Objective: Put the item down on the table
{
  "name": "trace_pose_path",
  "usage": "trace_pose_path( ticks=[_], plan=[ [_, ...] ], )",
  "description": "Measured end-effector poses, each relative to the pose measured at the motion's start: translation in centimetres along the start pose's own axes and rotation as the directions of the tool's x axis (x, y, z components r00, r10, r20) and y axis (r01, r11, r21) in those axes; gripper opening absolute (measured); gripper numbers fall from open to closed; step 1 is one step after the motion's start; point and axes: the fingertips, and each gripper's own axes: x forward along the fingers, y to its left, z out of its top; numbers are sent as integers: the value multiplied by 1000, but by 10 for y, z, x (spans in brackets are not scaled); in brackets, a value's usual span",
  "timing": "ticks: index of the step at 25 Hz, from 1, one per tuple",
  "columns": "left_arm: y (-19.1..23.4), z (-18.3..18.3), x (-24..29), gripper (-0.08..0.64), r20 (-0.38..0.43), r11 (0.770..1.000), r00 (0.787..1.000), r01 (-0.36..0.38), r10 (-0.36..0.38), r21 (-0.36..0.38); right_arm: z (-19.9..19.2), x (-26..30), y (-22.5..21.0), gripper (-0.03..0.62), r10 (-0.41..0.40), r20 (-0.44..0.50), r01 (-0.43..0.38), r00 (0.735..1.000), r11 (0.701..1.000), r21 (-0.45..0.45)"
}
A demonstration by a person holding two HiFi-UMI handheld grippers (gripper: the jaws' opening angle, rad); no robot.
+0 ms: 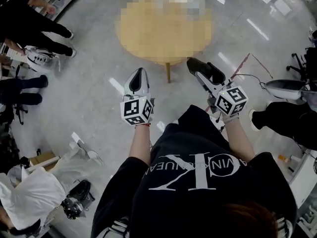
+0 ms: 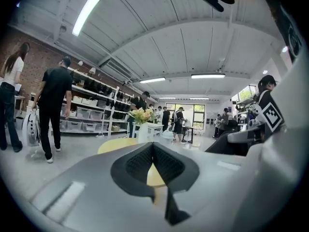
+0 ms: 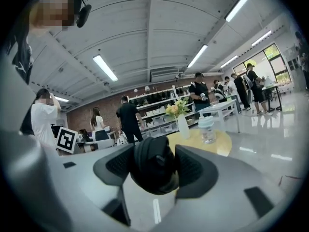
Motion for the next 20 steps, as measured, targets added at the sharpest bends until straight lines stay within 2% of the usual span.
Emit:
trace_pose_path(
  ticks=[6, 11, 20],
  plan=[
    [12, -13, 9, 11, -37, 1000, 999, -22, 22, -8, 7, 31, -11, 272, 25, 9, -25, 1000, 999, 23],
    [33, -4, 29, 11, -27, 998, 997, -65, 65, -6, 14, 65, -22, 272, 65, 7, -65, 998, 998, 28],
    [47, 6, 93, 11, -26, 995, 995, -99, 98, -19, 39, 128, -62, 272, 131, -14, -130, 991, 991, 19]
  ],
)
